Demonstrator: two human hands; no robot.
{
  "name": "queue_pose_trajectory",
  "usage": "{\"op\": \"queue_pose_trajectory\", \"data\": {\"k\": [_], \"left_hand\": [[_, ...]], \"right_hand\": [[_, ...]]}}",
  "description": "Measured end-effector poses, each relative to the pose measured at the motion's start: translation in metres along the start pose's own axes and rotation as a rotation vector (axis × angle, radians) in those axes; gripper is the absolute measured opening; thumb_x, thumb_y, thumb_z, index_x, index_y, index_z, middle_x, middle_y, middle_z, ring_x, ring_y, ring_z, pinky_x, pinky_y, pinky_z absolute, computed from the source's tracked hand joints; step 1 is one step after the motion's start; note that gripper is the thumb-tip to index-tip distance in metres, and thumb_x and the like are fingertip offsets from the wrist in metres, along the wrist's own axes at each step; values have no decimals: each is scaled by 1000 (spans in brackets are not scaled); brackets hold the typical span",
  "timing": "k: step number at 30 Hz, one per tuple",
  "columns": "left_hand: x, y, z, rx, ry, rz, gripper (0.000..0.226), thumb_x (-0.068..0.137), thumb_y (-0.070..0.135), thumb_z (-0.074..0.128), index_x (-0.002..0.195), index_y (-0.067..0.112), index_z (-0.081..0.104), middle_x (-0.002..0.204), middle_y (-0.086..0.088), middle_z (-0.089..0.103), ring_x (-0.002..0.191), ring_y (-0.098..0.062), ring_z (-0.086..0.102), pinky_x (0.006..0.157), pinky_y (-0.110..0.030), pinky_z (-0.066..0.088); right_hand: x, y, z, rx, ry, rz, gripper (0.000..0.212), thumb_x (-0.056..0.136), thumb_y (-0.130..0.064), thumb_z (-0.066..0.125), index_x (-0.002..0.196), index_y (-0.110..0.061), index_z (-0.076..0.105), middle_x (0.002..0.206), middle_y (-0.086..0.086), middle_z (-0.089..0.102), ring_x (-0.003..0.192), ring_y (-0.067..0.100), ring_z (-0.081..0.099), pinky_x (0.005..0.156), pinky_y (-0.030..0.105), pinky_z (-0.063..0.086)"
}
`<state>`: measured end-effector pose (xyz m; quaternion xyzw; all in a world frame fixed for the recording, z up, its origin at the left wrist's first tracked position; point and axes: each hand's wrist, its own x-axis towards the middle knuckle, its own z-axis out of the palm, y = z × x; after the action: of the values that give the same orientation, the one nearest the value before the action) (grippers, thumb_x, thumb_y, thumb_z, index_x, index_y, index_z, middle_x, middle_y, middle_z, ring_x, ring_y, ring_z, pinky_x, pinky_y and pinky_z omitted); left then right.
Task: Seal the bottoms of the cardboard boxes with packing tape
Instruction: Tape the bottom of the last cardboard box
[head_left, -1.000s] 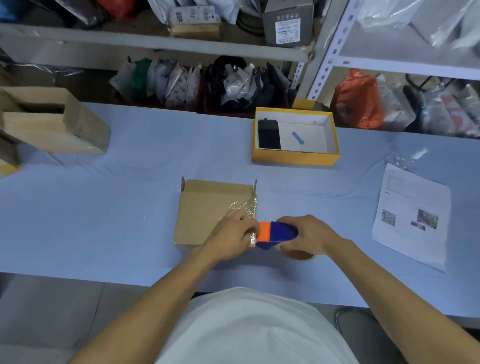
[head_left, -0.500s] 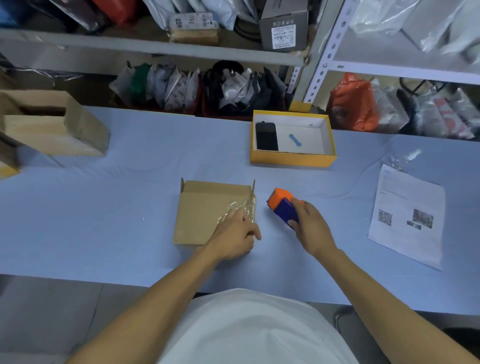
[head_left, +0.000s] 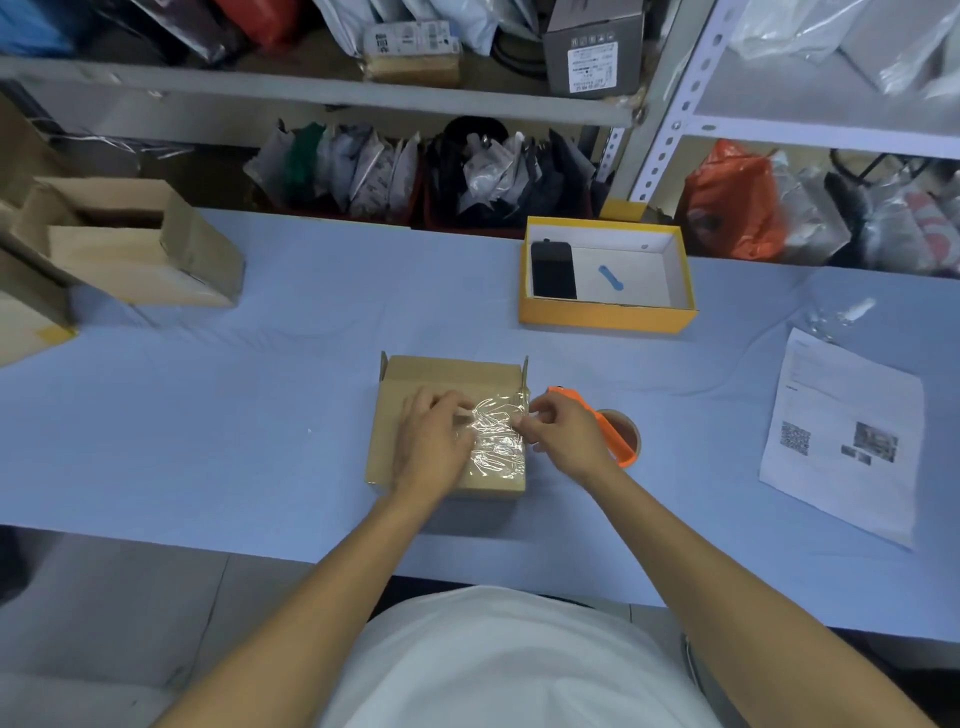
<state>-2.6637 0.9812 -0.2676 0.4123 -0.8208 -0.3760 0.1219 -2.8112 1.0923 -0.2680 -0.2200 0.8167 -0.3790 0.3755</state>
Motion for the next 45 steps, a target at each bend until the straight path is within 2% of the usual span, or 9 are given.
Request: {"op": "queue_pose_trajectory", "data": {"k": [4,9,14,18,21,27,32,38,45], "left_hand": [[4,-16,-5,202,-108,36,55,77,43,74,130,33,58,137,-2,40,132,-22,30,110,-33,29],[-5,-23,6,486,-170,177,81,76,74,53,146,35,36,159,-5,20,147,-24,10,120,-39,9],[-13,-20,6,629,-159,175,104,64,90,39,150,33,26,162,-10,11,149,-29,2,119,-48,-1],[-25,-21,10,520,-90,63,82,77,75,50,147,36,32,161,-6,9,148,-30,-3,114,-62,2],[-24,-38,0,386,-59,102,58,90,36,65,144,35,43,161,-8,17,147,-32,6,114,-60,22],[-29,-43,-10,-62,69,20,58,90,-10,56,138,23,55,159,2,-8,140,10,-7,102,5,8],[-28,-23,-49,-187,106,-71,44,97,22,58,134,45,52,164,-4,-9,141,12,3,96,9,11],[-36,25,-92,-272,238,-77,29,89,40,67,117,49,64,159,10,15,129,22,20,101,-9,31],[-66,29,-81,-45,170,-226,14,92,39,58,100,45,69,124,19,48,123,-6,27,91,-20,20]], "right_hand": [[8,0,3,-36,90,-46,23,83,-27,78,74,-9,66,72,1,65,67,13,58,62,20,42],[13,-2,7,159,46,65,20,86,-9,73,67,-4,67,67,11,63,68,28,62,80,54,55],[13,-9,14,217,102,187,31,85,0,68,56,-7,61,66,11,62,77,40,68,82,54,57],[4,-17,45,499,116,329,32,87,3,61,58,-9,56,54,3,56,61,25,60,56,28,55],[11,-16,41,53,192,81,20,78,-15,70,66,-15,54,63,1,55,67,29,56,59,34,46],[31,-32,14,-427,-151,-147,79,76,-55,75,146,-37,41,125,3,63,125,25,50,100,33,42],[28,-57,-1,-116,-195,-346,64,74,-7,79,129,-34,61,115,-25,62,98,-17,53,86,10,45],[-15,-88,-13,232,11,-329,56,76,9,67,112,-33,71,98,-27,68,95,-5,61,75,19,54],[-65,-75,-24,290,-237,-43,15,80,-23,77,93,-32,79,88,-25,73,83,-11,65,65,10,50]]}}
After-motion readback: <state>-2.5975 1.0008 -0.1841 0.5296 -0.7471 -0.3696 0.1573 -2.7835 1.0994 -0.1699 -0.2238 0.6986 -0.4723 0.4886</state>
